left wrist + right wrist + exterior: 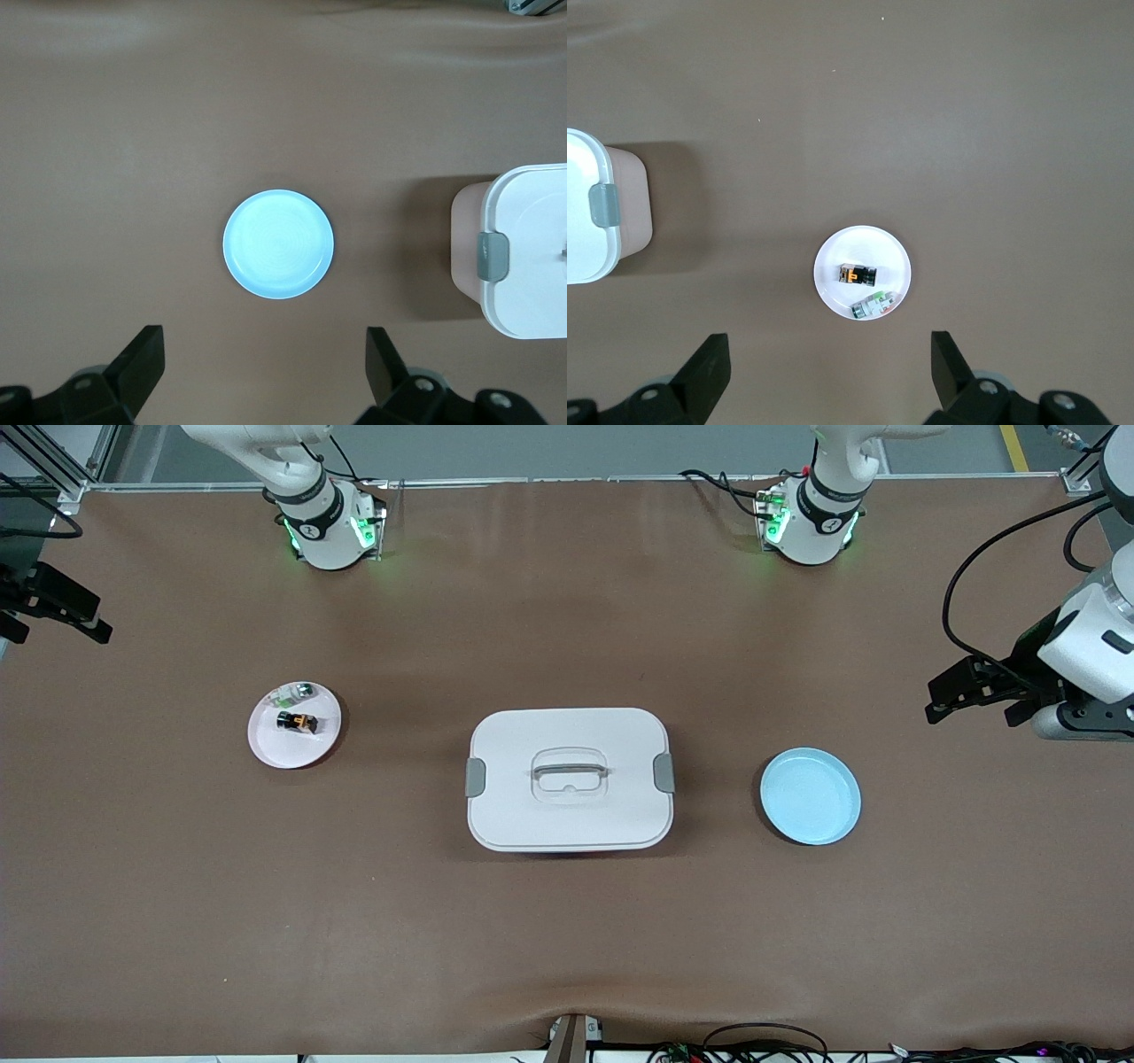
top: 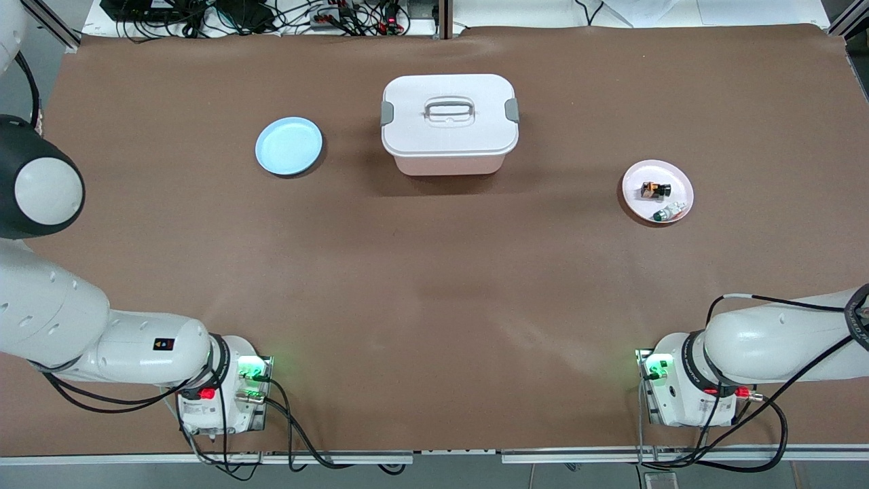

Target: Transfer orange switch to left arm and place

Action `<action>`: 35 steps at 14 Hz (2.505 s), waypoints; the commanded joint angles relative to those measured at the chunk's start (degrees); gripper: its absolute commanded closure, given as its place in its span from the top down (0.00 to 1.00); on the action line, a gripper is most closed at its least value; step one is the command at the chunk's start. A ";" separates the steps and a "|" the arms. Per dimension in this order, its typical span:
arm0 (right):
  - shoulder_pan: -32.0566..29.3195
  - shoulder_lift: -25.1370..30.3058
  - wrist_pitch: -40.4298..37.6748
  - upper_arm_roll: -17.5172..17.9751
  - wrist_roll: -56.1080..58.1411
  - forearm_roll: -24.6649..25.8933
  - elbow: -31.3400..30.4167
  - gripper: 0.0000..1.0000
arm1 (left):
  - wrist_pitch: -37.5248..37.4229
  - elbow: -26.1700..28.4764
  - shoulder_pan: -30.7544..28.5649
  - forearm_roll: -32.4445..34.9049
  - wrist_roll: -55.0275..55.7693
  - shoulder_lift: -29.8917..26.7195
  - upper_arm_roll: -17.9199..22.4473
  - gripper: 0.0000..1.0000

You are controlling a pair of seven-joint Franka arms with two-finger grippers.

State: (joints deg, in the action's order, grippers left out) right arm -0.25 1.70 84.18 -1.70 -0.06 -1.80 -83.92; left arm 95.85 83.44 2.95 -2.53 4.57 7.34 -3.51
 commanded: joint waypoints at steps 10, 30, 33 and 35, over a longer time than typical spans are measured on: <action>0.34 1.11 0.55 -0.06 -0.74 0.31 -1.25 1.00 | -0.13 -0.38 0.12 -0.29 -0.52 0.04 -0.09 1.00; -0.45 1.11 0.28 0.73 -6.71 1.19 -2.74 1.00 | 0.04 -0.56 0.30 -0.64 -0.26 1.27 -0.09 1.00; -0.98 -0.90 -0.85 0.64 -6.62 1.10 -3.61 1.00 | 0.04 -0.56 0.30 -0.73 -0.44 1.27 -0.18 1.00; -1.15 -3.71 -1.12 0.73 -6.53 0.32 -3.44 1.00 | 0.04 -0.56 0.30 -0.64 -0.44 1.27 -0.09 1.00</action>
State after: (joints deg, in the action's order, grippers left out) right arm -0.79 0.44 83.27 -1.48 -5.81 -1.18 -87.33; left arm 95.85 83.44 3.16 -2.53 4.56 8.51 -3.66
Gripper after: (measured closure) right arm 0.000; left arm 0.000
